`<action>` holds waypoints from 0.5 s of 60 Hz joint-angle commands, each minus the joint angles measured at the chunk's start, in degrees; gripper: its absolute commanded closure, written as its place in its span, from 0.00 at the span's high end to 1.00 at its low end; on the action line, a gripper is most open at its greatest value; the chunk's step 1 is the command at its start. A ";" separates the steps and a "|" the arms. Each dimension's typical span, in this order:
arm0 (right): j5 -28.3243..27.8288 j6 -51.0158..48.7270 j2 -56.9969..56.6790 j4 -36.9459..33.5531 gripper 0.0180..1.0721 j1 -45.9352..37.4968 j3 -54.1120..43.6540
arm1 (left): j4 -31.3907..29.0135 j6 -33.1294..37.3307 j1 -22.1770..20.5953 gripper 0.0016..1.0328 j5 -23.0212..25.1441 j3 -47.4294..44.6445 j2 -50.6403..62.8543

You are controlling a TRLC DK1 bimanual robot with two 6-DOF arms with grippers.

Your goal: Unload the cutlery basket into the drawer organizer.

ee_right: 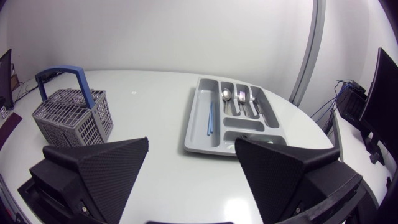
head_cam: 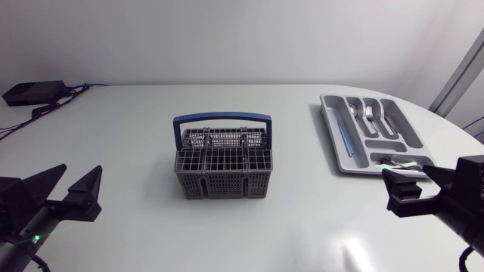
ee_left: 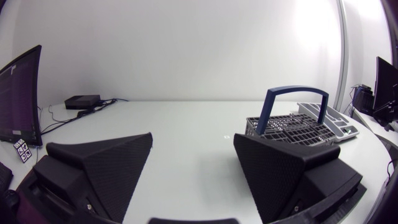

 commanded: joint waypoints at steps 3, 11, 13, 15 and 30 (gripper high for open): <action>-0.13 0.53 -3.27 3.41 0.95 -0.73 -4.15 | 2.82 0.19 1.15 0.89 0.34 -3.91 -3.77; -0.50 1.16 -7.12 7.81 0.95 -1.06 -7.99 | 5.41 -0.05 2.04 0.89 0.49 -6.94 -7.51; -0.58 1.30 -7.93 8.74 0.95 -1.13 -8.80 | 5.41 -0.05 2.04 0.89 0.49 -6.94 -7.51; -0.67 1.45 -8.85 9.80 0.95 -1.20 -9.73 | 5.41 -0.05 2.04 0.89 0.49 -6.94 -7.51; -1.36 2.66 -16.18 18.18 0.95 -1.82 -17.06 | 5.41 -0.05 2.04 0.89 0.49 -6.94 -7.51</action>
